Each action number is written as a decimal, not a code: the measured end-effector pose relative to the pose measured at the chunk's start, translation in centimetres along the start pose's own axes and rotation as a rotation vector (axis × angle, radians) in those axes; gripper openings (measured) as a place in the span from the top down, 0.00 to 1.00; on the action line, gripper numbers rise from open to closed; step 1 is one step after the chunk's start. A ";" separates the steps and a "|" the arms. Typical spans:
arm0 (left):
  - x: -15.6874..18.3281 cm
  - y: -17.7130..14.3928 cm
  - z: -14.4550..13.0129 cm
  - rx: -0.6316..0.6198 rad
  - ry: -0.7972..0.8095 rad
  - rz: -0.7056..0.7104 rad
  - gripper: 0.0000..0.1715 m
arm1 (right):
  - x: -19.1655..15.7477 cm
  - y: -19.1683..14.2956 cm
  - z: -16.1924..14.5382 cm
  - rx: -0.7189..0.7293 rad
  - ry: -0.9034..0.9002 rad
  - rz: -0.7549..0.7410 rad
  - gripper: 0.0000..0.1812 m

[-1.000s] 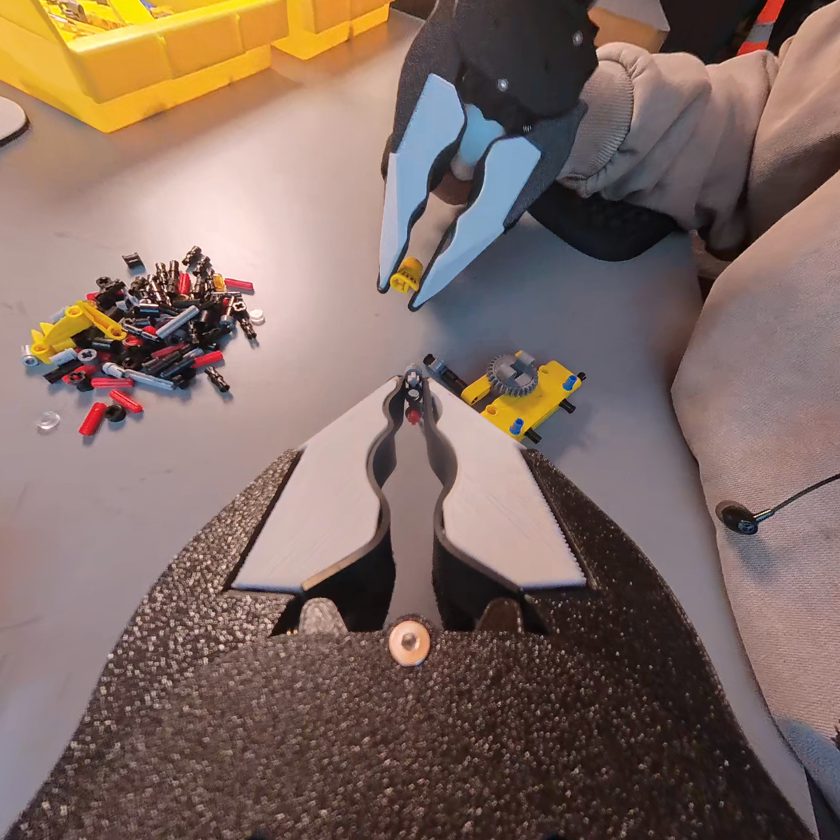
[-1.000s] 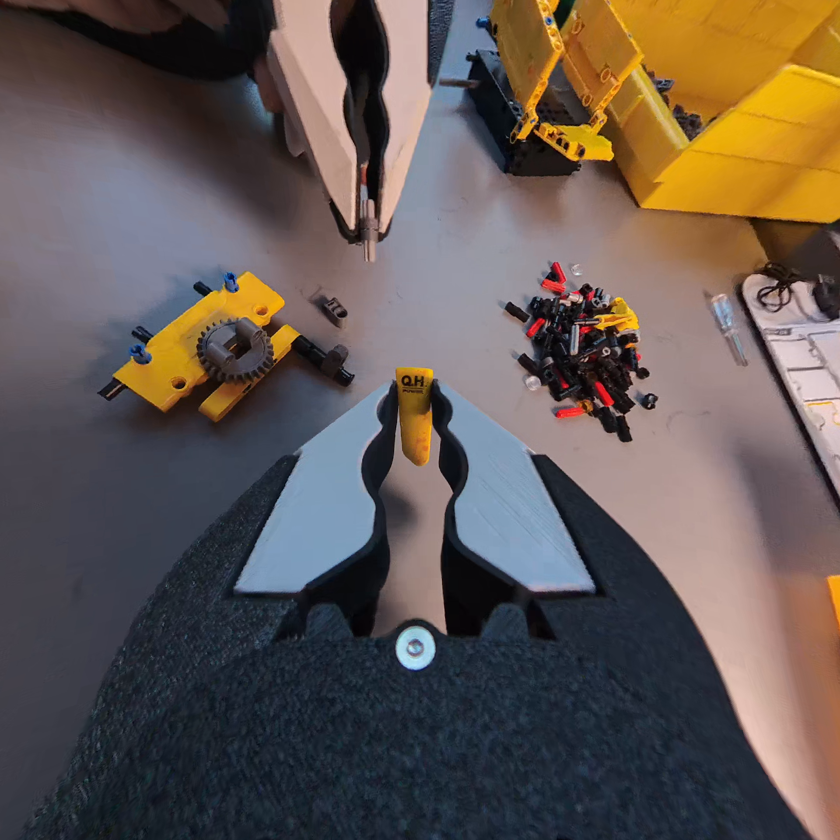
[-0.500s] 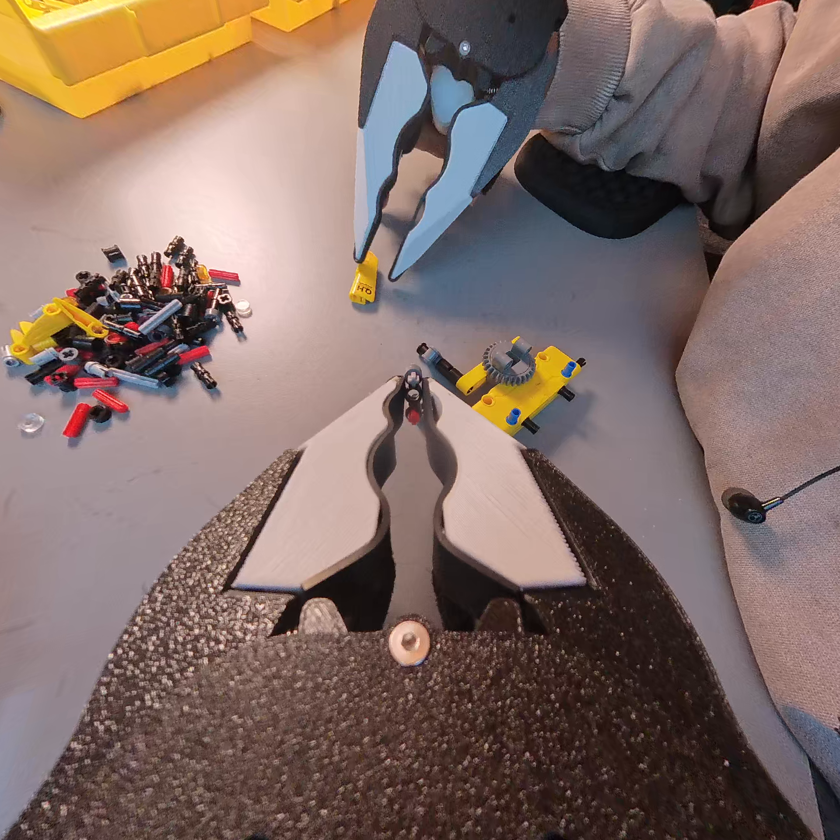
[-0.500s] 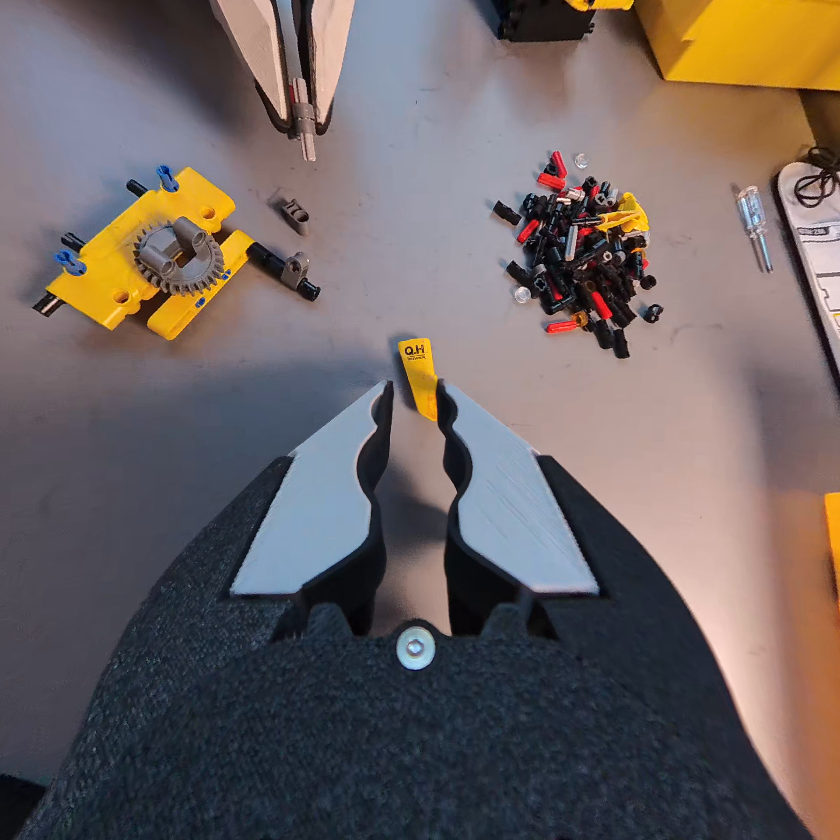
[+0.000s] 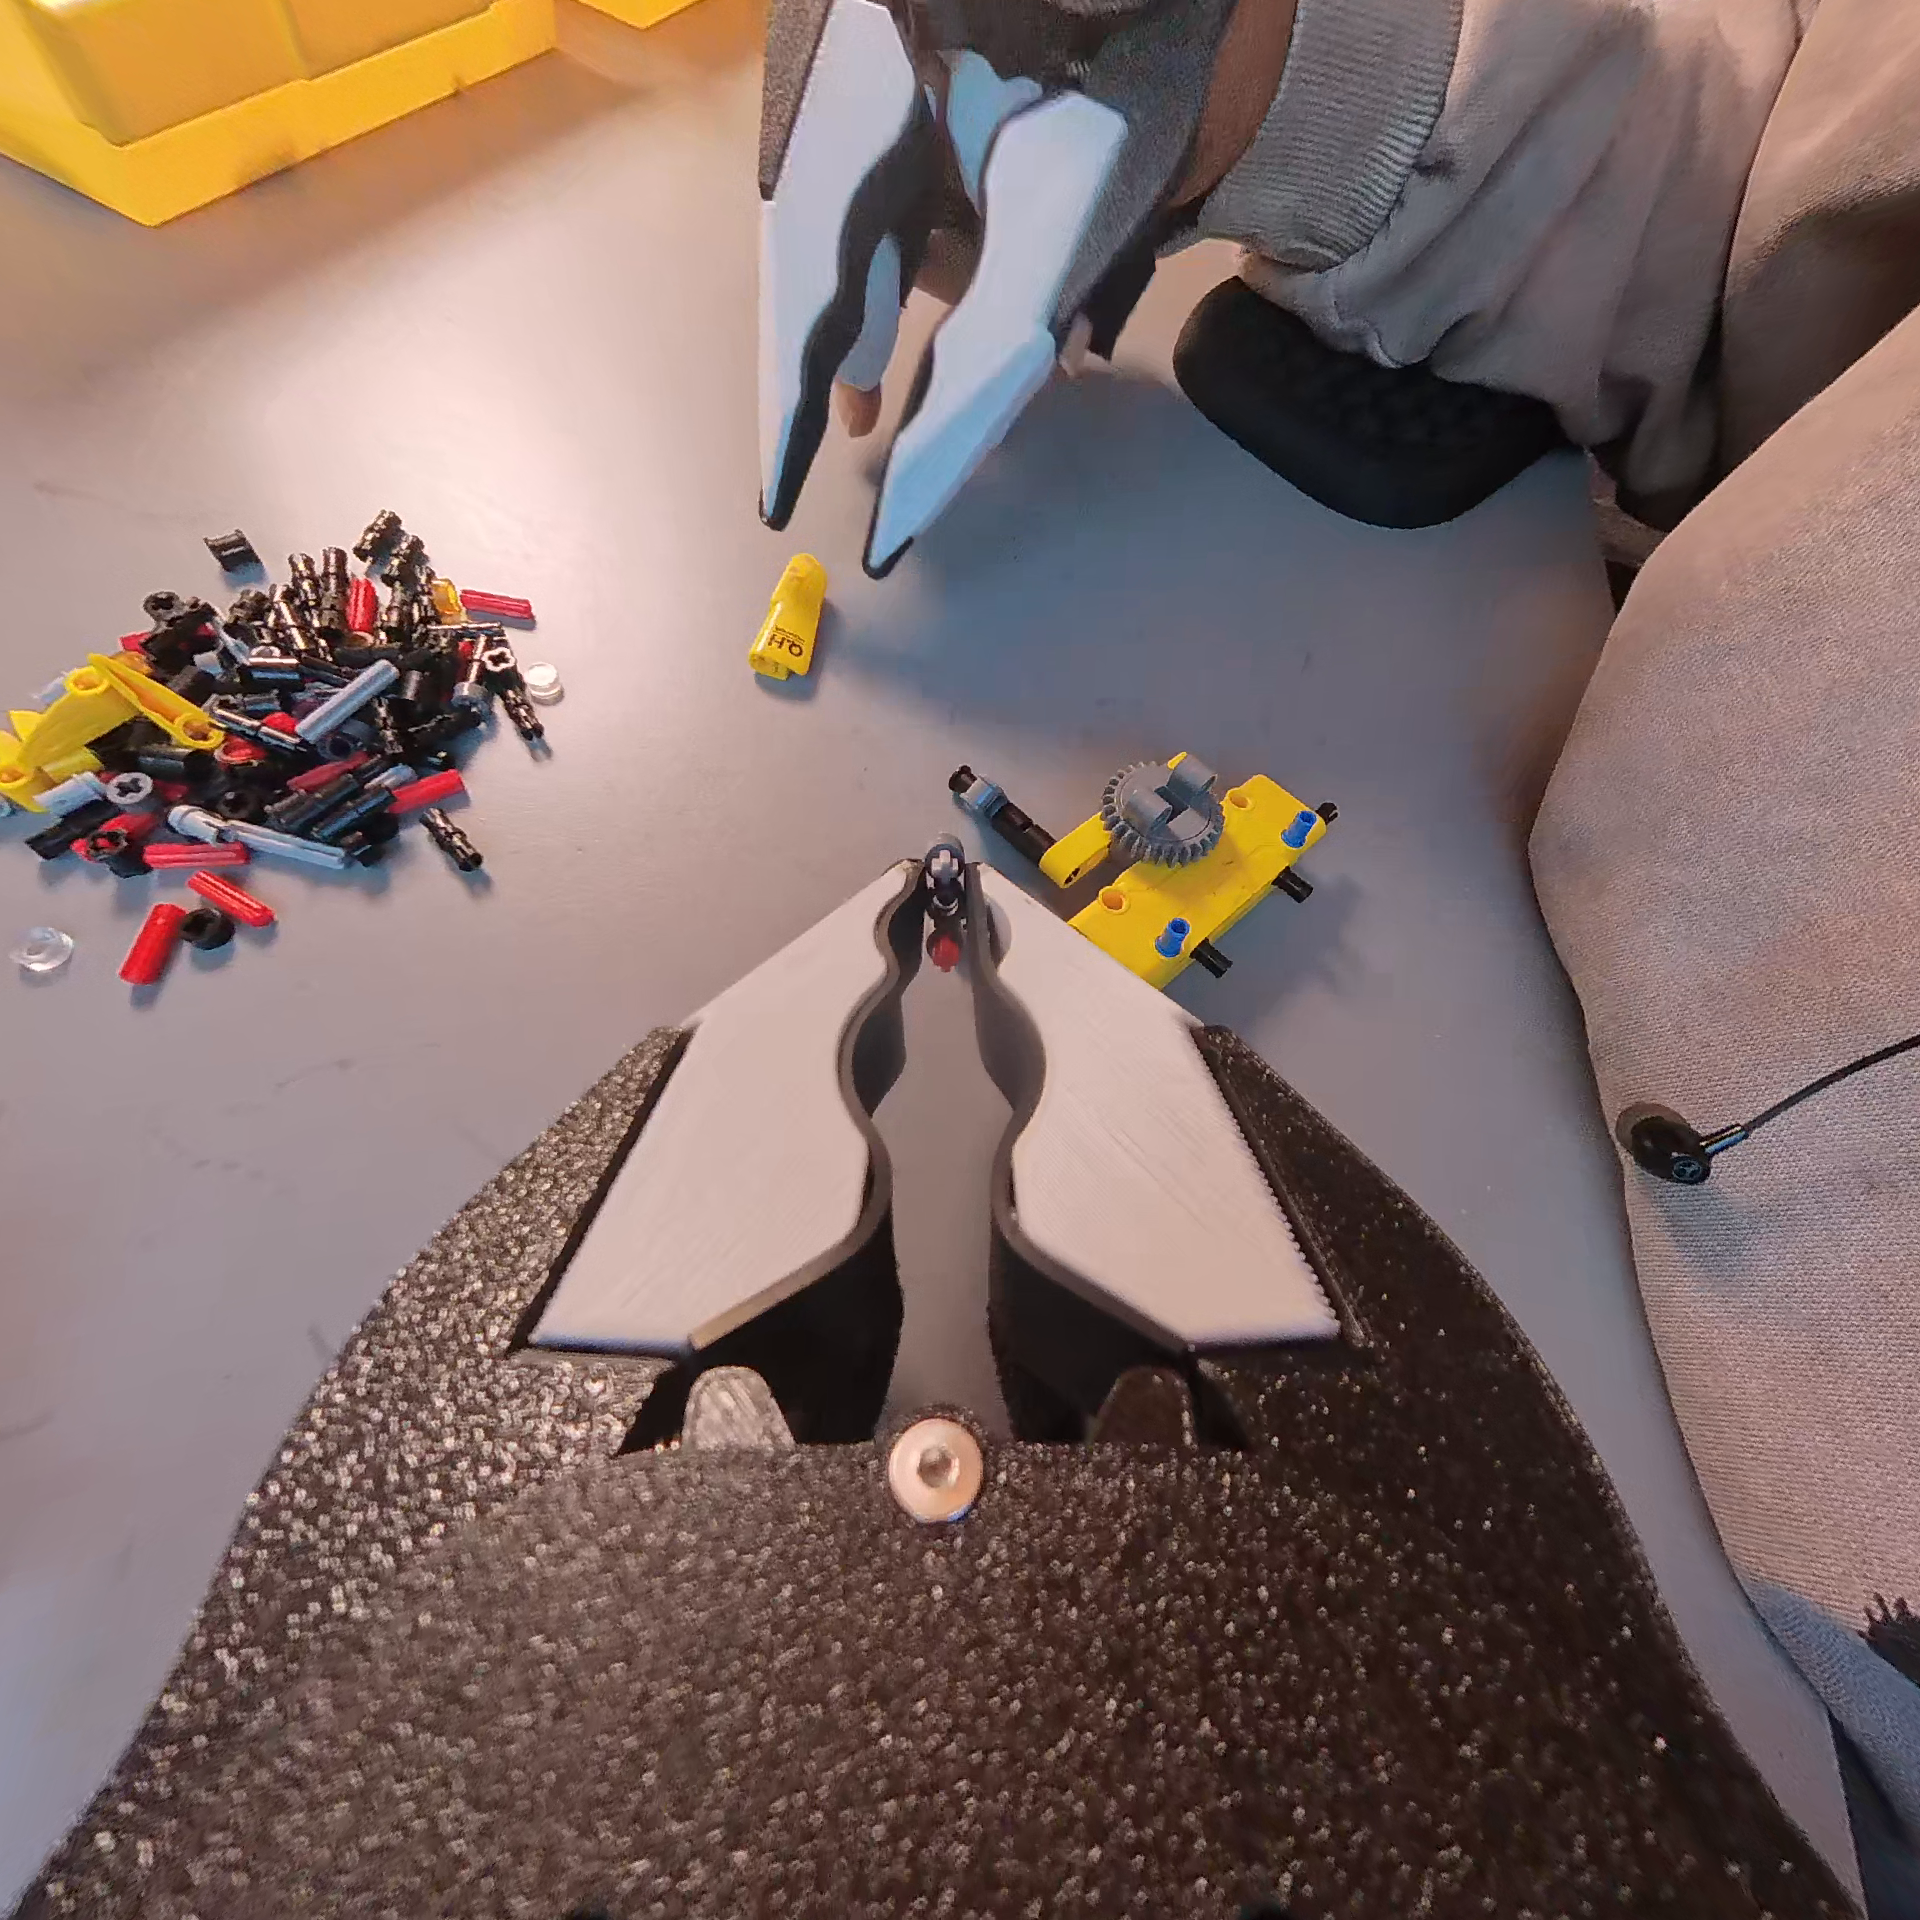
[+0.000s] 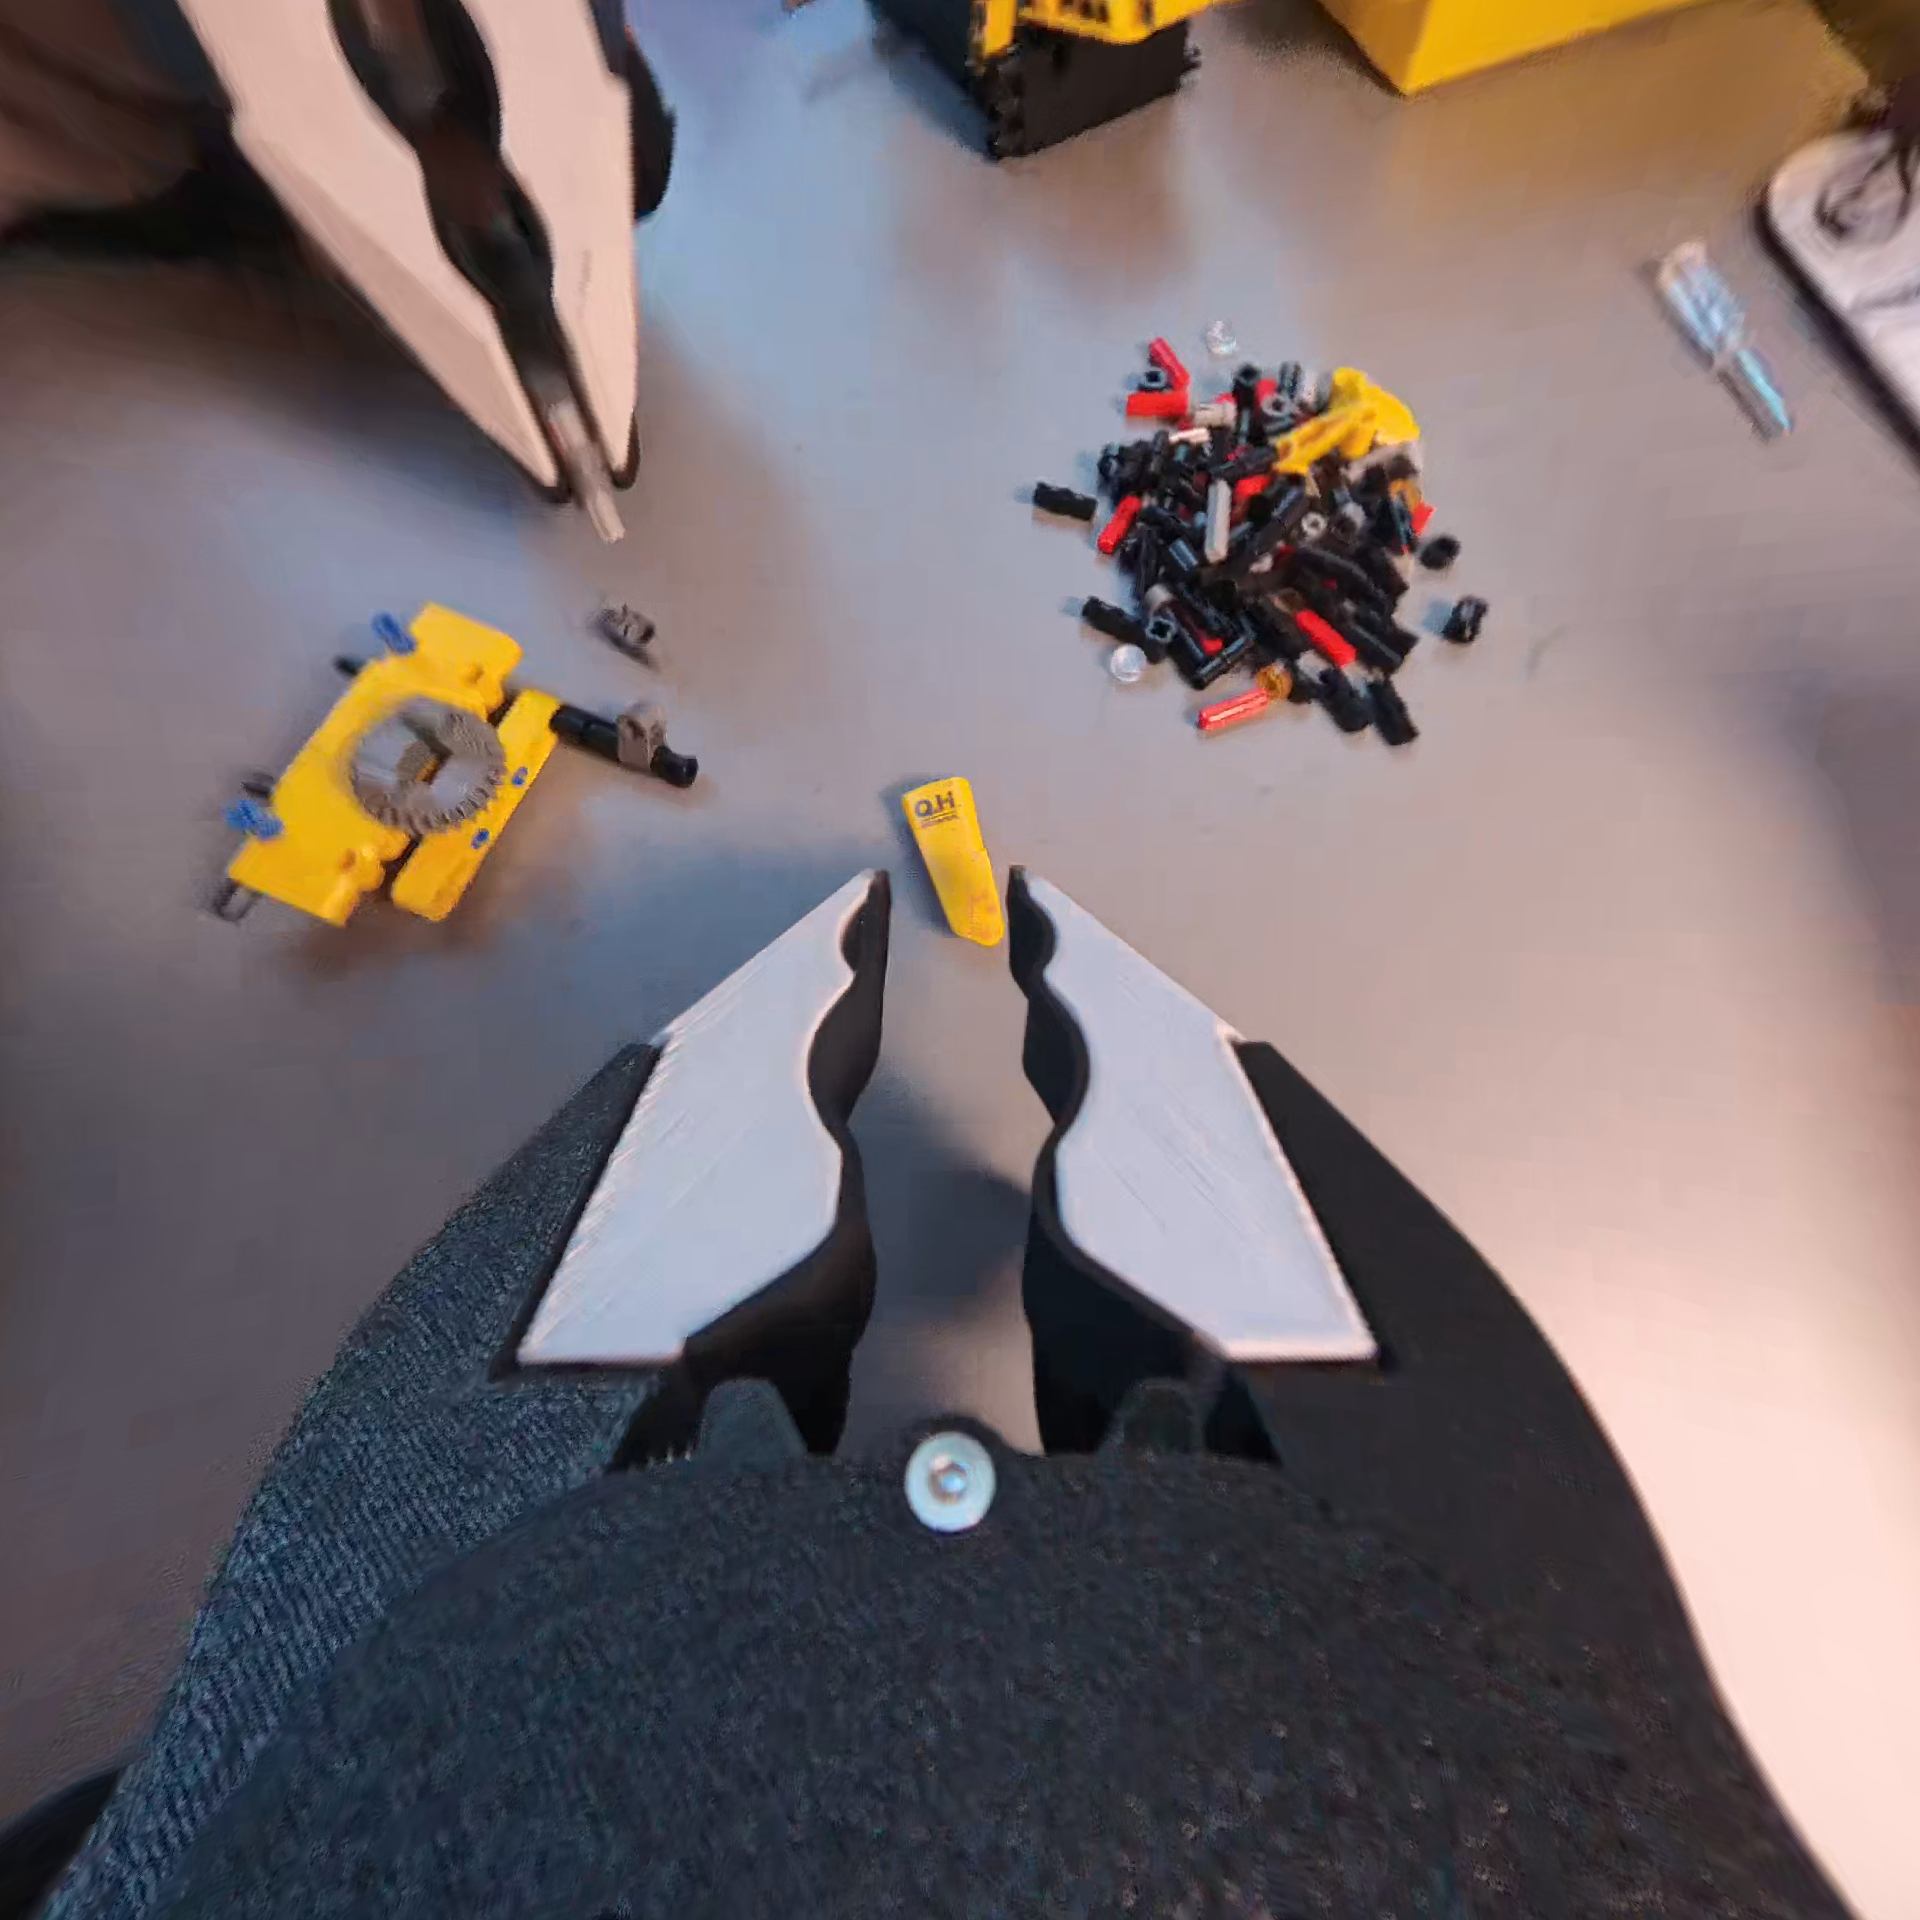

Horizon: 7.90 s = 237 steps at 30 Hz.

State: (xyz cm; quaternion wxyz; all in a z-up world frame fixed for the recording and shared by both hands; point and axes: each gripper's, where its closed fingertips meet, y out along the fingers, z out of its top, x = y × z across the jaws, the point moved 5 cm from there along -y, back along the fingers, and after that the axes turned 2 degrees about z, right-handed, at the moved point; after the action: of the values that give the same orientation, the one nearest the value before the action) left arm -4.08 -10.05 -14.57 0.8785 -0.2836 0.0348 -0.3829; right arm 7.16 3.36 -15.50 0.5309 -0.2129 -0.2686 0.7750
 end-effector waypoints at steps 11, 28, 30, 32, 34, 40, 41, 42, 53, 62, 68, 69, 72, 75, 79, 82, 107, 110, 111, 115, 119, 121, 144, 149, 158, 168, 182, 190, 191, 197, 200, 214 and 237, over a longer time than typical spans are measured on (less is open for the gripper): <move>0.0 -0.1 -0.2 -0.015 -0.003 -0.005 0.97 | -0.5 1.6 0.0 -0.129 0.227 0.202 0.97; 0.2 0.0 -0.6 -0.036 -0.003 -0.014 0.97 | 0.1 -0.5 -1.4 -0.182 0.209 0.069 0.85; 0.1 0.0 -0.6 -0.036 -0.006 -0.017 0.97 | -0.2 -0.2 -1.3 -0.184 0.188 0.058 0.84; 0.1 0.1 -0.6 -0.038 -0.010 -0.020 0.97 | -0.3 0.0 -1.2 -0.188 0.177 0.043 0.84; 0.1 0.2 -0.6 -0.041 -0.012 -0.019 0.97 | -0.3 0.1 -1.1 -0.193 0.157 0.026 0.84; -0.1 0.8 -1.1 -0.096 -0.015 -0.001 0.97 | -0.5 1.1 -0.6 -0.208 0.068 -0.050 0.89; -0.1 0.9 -1.3 -0.111 -0.016 0.005 0.97 | -0.5 1.1 -0.5 -0.213 0.044 -0.057 0.92; -0.2 1.1 -1.4 -0.127 -0.018 0.012 0.96 | -0.9 1.3 -0.4 -0.210 0.025 -0.033 0.94; 1.4 0.3 1.0 0.035 0.136 -0.008 0.92 | -7.8 2.9 5.9 0.140 -0.433 0.037 0.97; -6.1 -16.3 4.8 0.236 0.096 0.859 0.92 | -4.7 0.4 6.3 0.248 -0.270 -0.064 0.81; -5.9 -35.1 -1.0 0.049 -0.230 1.720 0.92 | -2.7 1.2 5.1 0.159 -0.196 -0.114 0.81; -6.3 -36.1 -2.8 -0.019 -0.324 1.725 0.92 | -2.6 1.3 5.0 0.156 -0.185 -0.110 0.81; -8.2 -36.6 -8.4 -0.245 -0.552 1.638 0.92 | -2.3 1.7 5.0 0.156 -0.149 -0.096 0.82; -9.0 -35.3 -12.7 -0.369 -0.727 1.494 0.88 | -2.2 2.0 4.9 0.147 -0.122 -0.079 0.82; -9.4 -35.2 -13.1 -0.389 -0.686 1.543 0.71 | -2.4 2.1 4.6 0.142 -0.122 -0.067 0.82; -9.3 -35.2 -6.3 -0.082 -0.323 1.674 0.71 | -3.0 2.3 4.6 0.147 -0.124 -0.034 0.82; -1.6 1.0 -2.0 -0.268 0.226 0.184 0.89 | 0.5 -7.3 11.6 0.528 -0.337 -0.351 0.96; -1.6 1.0 -2.1 -0.270 0.194 0.154 0.96 | 6.0 -17.2 11.3 0.698 -0.376 -0.850 0.96; -1.6 1.0 -2.1 -0.270 0.187 0.150 0.96 | 7.8 -20.2 10.4 0.704 -0.370 -1.005 0.97; -1.6 0.9 -2.0 -0.282 0.194 0.153 0.96 | 15.0 -28.1 3.4 0.493 -0.190 -1.450 0.96; -1.6 0.8 -1.5 -0.240 0.213 0.167 0.96 | 20.7 -29.8 -6.0 0.252 0.170 -1.511 0.96; -1.5 0.4 -0.2 -0.131 0.167 0.156 0.96 | 22.1 -28.8 -9.5 0.131 0.307 -1.457 0.96; -1.5 -2.3 3.7 0.098 0.655 0.629 0.96 | -2.1 2.5 10.0 0.397 0.309 0.239 0.83; -1.6 -2.2 3.5 0.079 0.682 0.652 0.96 | -3.2 4.3 9.3 0.380 0.306 0.269 0.92; -0.8 -2.9 3.8 0.247 0.428 0.406 0.90 | -3.7 3.1 9.4 0.403 0.187 0.333 0.98; 0.8 -3.1 3.7 0.303 0.205 0.040 0.97 | -5.5 2.1 8.9 0.299 -0.047 0.365 0.98; 0.7 -4.7 5.5 0.514 -0.027 -0.125 0.98 | -5.9 0.5 11.1 0.496 -0.187 0.226 0.96; 1.2 -4.5 5.5 0.506 0.039 -0.080 0.94 | -6.4 0.6 11.0 0.490 -0.198 0.254 0.96; 1.3 -4.6 5.5 0.503 0.047 -0.081 0.94 | -6.5 0.6 11.0 0.494 -0.201 0.255 0.96; 1.5 -4.3 5.4 0.466 0.113 -0.028 0.96 | -6.5 1.3 10.6 0.455 -0.182 0.268 0.96; 1.7 -4.0 4.9 0.415 0.143 -0.031 0.97 | -6.7 1.8 10.2 0.429 -0.202 0.273 0.96; -0.5 -6.1 4.3 0.450 0.026 0.005 1.00 | -3.2 -2.0 10.9 0.645 -0.029 0.294 0.97; -0.3 0.4 0.5 -0.039 0.225 0.130 0.97 | -5.2 5.2 6.0 -0.037 -0.253 0.140 0.97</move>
State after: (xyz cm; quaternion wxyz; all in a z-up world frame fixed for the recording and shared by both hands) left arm -3.89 -9.32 -14.41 0.8864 -0.2530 0.1586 -0.3538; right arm 1.57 -4.14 -14.05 0.4334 -0.1413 -0.3320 0.8258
